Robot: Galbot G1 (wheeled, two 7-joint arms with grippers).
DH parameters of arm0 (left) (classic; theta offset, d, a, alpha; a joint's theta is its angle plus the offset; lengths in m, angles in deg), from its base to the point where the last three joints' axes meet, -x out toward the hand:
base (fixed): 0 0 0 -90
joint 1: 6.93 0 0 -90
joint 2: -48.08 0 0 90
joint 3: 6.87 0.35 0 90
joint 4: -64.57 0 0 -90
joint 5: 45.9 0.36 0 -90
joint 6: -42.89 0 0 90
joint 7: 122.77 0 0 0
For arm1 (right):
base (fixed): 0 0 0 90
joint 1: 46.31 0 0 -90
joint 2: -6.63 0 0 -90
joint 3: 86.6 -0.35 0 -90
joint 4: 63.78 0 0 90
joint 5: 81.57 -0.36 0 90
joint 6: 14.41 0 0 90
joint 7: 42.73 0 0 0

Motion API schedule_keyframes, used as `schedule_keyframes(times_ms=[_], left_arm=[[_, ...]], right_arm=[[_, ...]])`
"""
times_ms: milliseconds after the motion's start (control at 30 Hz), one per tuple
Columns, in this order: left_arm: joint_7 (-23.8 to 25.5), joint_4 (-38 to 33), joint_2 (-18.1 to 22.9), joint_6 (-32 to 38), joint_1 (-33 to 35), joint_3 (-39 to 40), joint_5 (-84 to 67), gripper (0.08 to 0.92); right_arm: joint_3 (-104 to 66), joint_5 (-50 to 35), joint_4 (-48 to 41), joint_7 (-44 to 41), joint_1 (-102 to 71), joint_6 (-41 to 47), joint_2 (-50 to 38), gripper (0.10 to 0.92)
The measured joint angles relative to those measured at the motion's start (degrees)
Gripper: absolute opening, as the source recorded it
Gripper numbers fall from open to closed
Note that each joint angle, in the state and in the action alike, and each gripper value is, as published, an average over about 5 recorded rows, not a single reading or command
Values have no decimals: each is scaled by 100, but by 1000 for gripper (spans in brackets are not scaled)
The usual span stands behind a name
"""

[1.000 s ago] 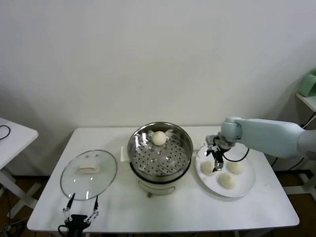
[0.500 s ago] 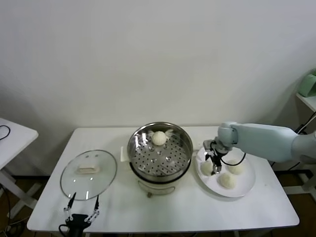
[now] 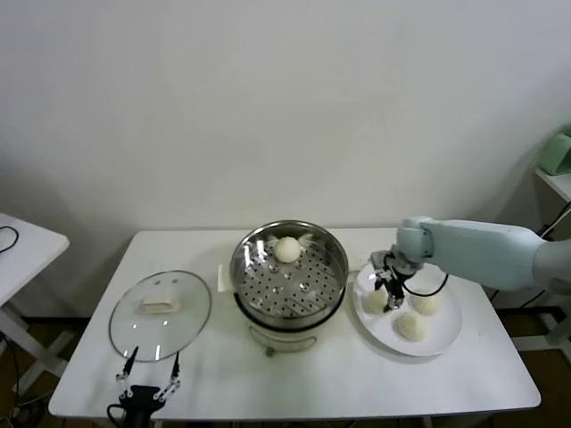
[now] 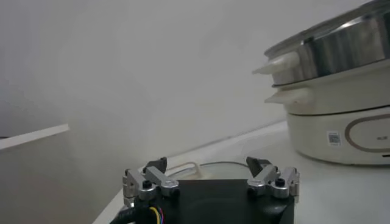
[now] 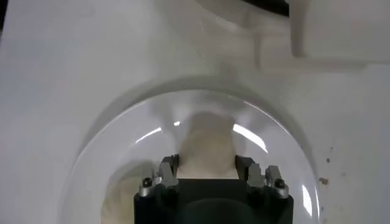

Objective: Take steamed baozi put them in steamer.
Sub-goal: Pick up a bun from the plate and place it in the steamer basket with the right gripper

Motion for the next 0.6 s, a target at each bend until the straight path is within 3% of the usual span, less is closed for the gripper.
schedule_keyframes(times_ms=[600], left_arm=[[0, -99, -54, 4, -3, 21, -27, 823]], right_arm=[[968, -1694, 1172, -638, 3142, -71, 366, 628]])
